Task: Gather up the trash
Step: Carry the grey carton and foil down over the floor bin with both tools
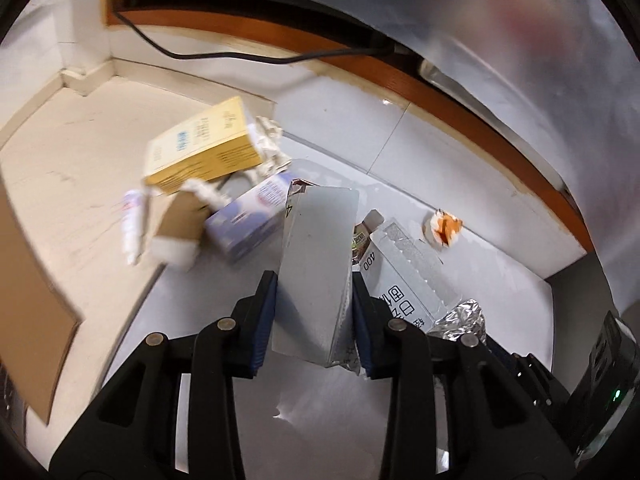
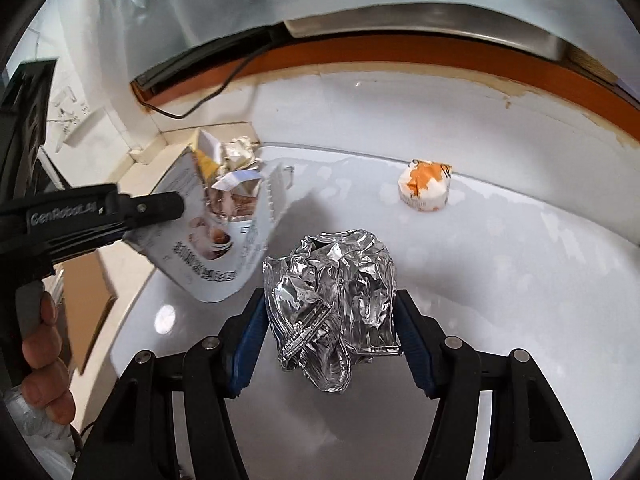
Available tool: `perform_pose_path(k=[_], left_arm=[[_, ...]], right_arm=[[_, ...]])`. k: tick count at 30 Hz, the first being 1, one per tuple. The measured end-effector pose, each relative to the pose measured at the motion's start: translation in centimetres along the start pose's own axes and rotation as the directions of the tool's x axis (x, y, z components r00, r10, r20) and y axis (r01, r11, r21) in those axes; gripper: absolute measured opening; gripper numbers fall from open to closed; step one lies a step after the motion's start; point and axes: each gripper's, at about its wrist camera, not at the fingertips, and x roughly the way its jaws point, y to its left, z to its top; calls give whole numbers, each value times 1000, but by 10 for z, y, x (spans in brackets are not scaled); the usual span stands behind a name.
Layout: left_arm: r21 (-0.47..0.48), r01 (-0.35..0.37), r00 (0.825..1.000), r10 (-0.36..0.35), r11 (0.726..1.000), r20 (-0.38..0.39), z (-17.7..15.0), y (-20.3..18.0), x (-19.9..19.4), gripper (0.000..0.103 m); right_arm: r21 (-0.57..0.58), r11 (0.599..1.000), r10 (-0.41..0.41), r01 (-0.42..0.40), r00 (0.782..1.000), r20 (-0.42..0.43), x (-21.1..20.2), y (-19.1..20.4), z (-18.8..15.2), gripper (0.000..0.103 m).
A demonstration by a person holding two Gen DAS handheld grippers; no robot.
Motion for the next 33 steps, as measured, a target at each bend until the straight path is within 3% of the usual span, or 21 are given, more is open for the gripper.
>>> perform_pose_path(k=[4,11,18,26,33], left_arm=[[-9,-23,999,23,1000,21,-23,15,-47,32],[-15,-68,996,69,998,52,-94,36,-133,32],[-32,-122,989,124,992,83,-166,55,-190,32],[-70,-190,978,195,979,76,-239,78,-219,32],[-91,-258,964,262,962,33,-294,100,-216,32]], right_arm=[[-11,999,31,-31,999,6,-30,6,-26,62],[-67,993,97,-97,995,-6,-81,30,-75,62],[-156,973,165,-168,986,-29,-117,68,-123,62],[-251,942,213,-224,974,-70,-139,105,-174,62],[-312,913,217,-264,960,-177,-121,133,-220,62]])
